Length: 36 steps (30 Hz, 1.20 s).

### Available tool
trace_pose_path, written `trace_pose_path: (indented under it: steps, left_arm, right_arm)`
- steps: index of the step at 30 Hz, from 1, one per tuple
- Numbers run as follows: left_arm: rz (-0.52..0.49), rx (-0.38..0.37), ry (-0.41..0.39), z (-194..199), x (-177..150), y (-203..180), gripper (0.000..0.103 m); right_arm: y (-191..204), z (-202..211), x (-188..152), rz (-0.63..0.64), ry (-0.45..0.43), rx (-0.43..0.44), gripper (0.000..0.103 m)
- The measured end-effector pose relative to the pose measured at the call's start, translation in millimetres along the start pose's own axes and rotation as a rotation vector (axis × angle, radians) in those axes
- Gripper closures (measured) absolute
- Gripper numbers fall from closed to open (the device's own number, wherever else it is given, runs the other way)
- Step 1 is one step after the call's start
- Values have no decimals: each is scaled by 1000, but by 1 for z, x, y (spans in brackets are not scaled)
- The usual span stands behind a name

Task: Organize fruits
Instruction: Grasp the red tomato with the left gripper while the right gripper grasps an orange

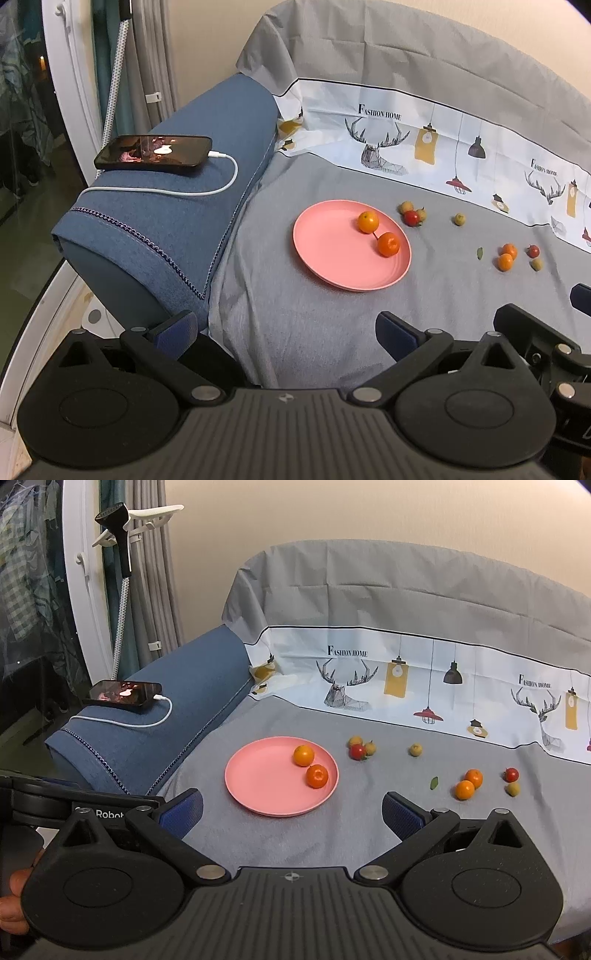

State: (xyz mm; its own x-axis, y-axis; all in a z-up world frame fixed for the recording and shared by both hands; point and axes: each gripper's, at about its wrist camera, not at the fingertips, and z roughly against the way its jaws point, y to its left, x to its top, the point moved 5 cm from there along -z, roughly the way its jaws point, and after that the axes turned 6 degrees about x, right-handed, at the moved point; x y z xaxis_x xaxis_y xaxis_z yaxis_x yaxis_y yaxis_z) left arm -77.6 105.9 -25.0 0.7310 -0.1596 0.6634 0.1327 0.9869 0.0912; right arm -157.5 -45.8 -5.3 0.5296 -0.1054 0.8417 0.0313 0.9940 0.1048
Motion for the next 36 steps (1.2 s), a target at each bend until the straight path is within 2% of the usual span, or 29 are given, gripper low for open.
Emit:
trace_pose_path:
  steps: [16,23,29,36]
  left_arm:
    - [-25,16,36,-13,-2,-6,0]
    - [-58,31,56,-23,1,-14,0]
    - [-64,20,65,-36,21,-34,0]
    - [-77,-49,75,-70,65,-93,0]
  right_arm:
    - [-7,-16,-4,-29,35,5,1]
    - [-22,-25,-8,-84,47,-8,1]
    - [-60,-36,-13,-172,36,-68,1]
    - [-137,-54,-25,-285,29,-229,1]
